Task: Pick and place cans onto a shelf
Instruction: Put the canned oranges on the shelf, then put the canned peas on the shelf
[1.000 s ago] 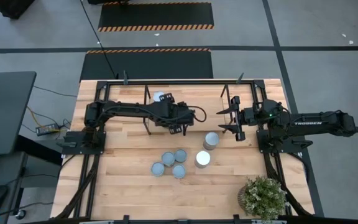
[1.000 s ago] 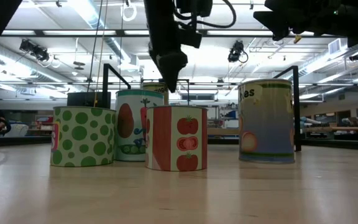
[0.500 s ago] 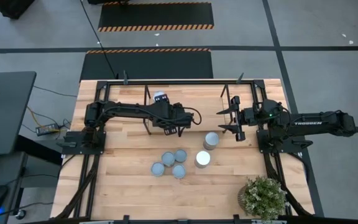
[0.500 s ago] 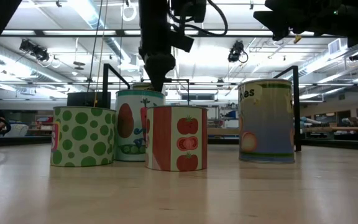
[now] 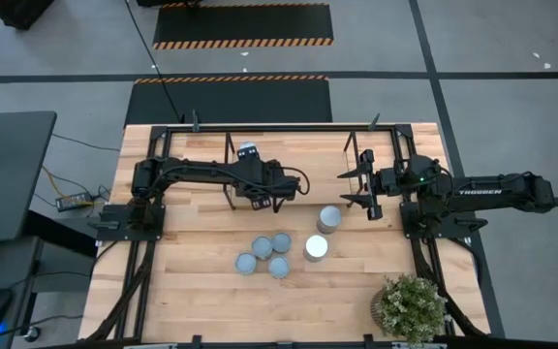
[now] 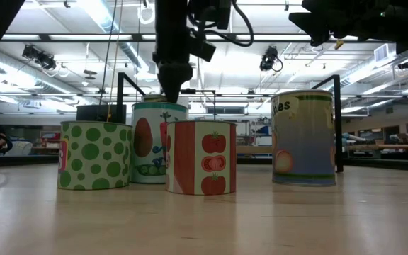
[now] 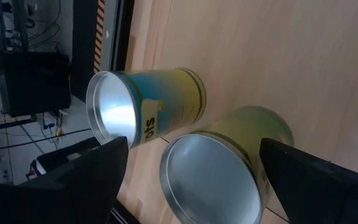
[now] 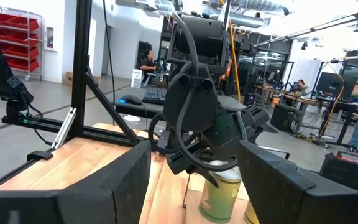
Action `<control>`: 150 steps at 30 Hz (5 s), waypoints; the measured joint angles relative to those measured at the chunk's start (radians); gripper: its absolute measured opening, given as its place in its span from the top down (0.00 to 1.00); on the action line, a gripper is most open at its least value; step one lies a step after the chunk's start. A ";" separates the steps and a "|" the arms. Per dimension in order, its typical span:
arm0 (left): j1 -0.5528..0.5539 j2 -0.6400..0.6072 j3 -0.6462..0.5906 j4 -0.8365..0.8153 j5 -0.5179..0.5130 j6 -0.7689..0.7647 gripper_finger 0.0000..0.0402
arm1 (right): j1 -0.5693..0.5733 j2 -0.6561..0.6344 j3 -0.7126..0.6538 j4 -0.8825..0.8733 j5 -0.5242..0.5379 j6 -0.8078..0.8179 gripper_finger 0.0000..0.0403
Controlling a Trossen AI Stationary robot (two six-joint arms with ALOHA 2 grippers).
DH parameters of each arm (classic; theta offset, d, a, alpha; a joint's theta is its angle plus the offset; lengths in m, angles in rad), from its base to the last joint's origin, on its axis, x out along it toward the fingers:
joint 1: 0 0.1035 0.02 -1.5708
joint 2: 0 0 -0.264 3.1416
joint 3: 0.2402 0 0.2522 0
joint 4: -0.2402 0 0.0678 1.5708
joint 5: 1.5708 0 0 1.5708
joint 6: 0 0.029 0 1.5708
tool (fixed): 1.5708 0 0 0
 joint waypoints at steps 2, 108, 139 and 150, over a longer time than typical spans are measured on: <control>-0.007 -0.001 0.000 0.010 -0.001 0.006 0.08 | 0.000 0.000 0.000 0.000 0.000 0.000 0.39; -0.149 -1.301 -1.492 1.889 0.246 0.263 0.08 | 0.358 0.753 0.733 -1.180 0.569 0.246 0.03; -0.149 -1.299 -1.492 1.869 0.246 0.240 0.08 | 0.331 0.851 0.788 -1.364 0.462 0.228 0.08; -0.149 -1.299 -1.492 1.869 0.246 0.240 0.08 | 0.325 0.847 0.739 -1.304 0.469 0.225 0.09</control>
